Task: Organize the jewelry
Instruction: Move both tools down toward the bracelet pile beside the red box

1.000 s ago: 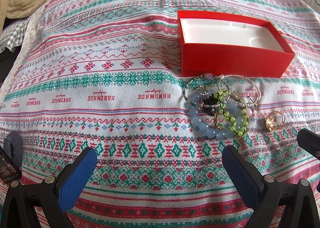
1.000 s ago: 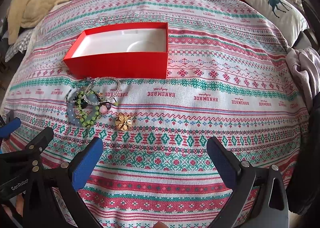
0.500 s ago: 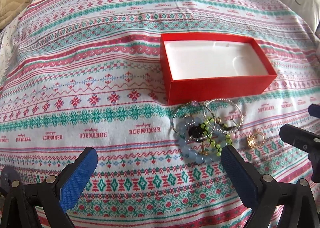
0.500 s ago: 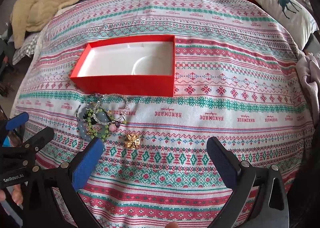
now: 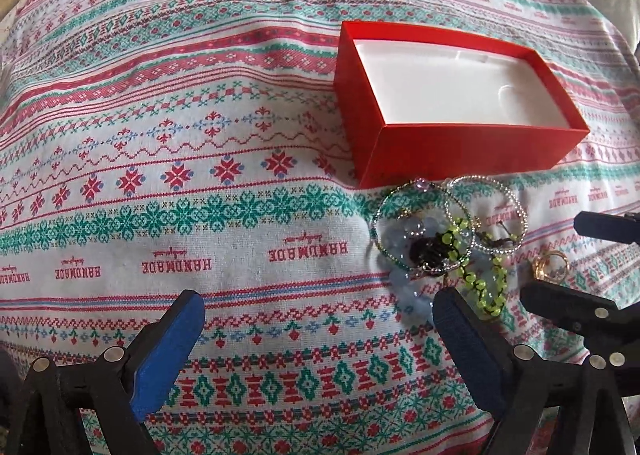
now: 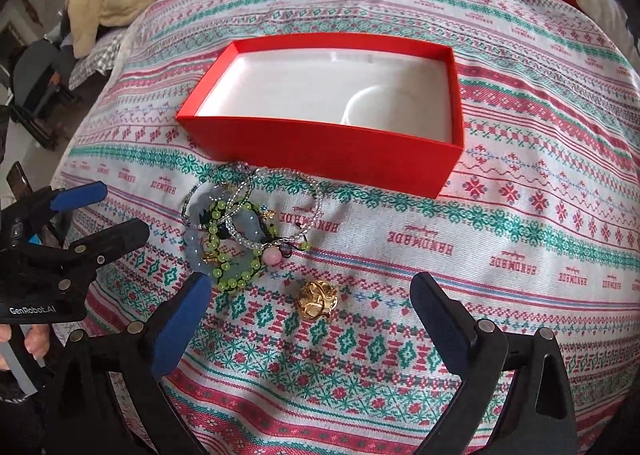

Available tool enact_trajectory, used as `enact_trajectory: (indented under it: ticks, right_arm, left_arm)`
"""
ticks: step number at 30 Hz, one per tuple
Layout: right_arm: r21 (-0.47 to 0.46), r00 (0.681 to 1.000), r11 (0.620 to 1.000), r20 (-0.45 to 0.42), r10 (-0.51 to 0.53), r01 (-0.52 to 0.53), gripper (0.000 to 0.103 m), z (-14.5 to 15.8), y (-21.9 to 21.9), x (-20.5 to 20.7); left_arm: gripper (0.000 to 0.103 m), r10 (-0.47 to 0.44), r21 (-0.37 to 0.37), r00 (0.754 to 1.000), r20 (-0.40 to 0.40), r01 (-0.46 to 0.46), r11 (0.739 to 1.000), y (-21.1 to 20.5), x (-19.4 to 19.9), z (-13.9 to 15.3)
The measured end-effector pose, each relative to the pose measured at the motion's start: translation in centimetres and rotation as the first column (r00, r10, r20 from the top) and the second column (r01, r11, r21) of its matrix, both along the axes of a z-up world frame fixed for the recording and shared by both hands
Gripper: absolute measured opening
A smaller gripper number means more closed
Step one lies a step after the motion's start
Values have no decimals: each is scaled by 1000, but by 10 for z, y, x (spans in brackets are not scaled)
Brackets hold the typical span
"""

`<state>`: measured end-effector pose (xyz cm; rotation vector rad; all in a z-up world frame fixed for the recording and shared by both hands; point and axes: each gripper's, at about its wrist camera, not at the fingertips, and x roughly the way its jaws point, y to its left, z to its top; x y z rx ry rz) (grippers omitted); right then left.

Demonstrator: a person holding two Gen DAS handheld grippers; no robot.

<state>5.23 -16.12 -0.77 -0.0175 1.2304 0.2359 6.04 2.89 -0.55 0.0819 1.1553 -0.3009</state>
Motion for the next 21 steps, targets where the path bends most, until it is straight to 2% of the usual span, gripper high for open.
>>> enact_trajectory:
  ticks: [11,16,18,20,21]
  right_arm:
    - [-25,995,994,9,102,-102,85,-12,39,31]
    - [-17,995,995,-1,103,-103,71,-18,45,43]
    - [-18,995,995,-5,98,-99,60,-19,44,45]
    - [-6,995,995,-7,100,-100,59,-17,41,41]
    - [-1,995,995,-8,103,-103,53,-16,39,38]
  left_arm:
    - [95,0,-5,1000,-31,0,1000,3,10,-10]
    - [95,2,-7,999,-40,-2,1000,4,12,-13]
    - [95,1,-11,999,-40,-1,1000,3,12,-13]
    - [95,-3,-18,999,-38,3,1000,1,12,-12]
    - [95,-7,-25,999,-37,6,1000,2,11,-11]
